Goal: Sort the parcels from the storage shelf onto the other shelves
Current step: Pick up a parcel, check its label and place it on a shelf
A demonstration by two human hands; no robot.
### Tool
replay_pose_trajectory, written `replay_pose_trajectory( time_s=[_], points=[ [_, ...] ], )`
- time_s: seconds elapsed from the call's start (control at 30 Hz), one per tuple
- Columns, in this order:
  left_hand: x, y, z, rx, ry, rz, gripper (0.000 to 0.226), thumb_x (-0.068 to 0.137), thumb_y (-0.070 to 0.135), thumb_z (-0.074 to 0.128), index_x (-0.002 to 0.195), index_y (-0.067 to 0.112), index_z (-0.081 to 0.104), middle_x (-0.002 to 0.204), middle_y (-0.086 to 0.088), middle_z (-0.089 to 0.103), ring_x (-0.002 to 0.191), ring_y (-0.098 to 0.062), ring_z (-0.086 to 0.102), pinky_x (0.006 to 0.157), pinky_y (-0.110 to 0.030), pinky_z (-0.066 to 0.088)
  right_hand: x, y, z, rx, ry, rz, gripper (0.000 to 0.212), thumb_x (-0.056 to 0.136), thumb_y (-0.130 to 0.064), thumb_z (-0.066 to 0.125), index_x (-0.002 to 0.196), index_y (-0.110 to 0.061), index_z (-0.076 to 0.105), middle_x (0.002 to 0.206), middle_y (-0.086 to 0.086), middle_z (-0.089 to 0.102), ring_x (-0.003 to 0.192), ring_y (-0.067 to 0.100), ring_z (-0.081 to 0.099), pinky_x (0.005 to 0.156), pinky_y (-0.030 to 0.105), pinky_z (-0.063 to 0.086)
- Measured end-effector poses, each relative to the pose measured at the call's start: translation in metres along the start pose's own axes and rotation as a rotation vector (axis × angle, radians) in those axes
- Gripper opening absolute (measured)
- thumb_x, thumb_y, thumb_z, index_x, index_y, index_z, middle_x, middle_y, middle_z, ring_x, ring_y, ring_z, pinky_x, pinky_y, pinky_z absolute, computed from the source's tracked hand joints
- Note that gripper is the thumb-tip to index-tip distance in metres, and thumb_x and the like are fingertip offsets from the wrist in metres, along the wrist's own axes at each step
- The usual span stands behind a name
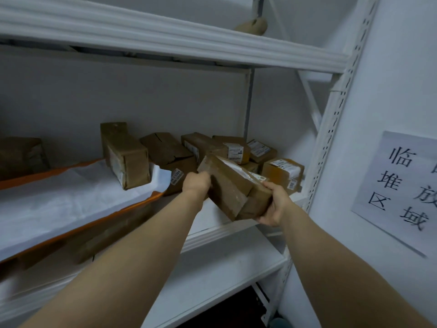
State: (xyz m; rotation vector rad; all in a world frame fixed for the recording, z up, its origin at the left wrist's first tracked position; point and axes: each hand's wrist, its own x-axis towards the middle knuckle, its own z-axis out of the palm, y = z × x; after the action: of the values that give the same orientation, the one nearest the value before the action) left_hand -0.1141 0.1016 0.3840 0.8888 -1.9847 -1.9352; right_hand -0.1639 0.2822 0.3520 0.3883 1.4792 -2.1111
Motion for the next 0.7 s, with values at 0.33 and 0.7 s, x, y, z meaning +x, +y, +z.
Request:
replay_pose_trajectory(
  time_s=[0.33, 0.7],
  points=[
    [-0.006, 0.017, -0.009, -0.273, -0.203, 0.008, 0.057, 0.083, 0.019, 0.074, 0.129, 0.001, 0.045, 0.122, -0.018, 0.059, 0.102, -0.033, 0.062, 0.065, -0.039, 0.058, -0.008, -0.010, 0.010, 0.085, -0.120, -0.091, 0.039, 0.088, -0.048, 0.056, 0.111, -0.018, 0.065, 0.089, 0.012, 0.075, 0.095, 0.031, 0.065, 0.076, 0.045, 0.055],
    [-0.020, 0.063, -0.069, -0.303, -0.047, 0.146, 0.055, 0.083, 0.027, 0.074, 0.117, 0.003, 0.039, 0.114, -0.014, 0.057, 0.099, -0.033, 0.062, 0.083, -0.045, 0.055, -0.025, -0.031, 0.084, -0.069, -0.343, -0.137, 0.048, 0.082, -0.050, 0.056, 0.117, -0.018, 0.065, 0.102, 0.013, 0.071, 0.099, 0.030, 0.065, 0.076, 0.043, 0.059]
  ],
)
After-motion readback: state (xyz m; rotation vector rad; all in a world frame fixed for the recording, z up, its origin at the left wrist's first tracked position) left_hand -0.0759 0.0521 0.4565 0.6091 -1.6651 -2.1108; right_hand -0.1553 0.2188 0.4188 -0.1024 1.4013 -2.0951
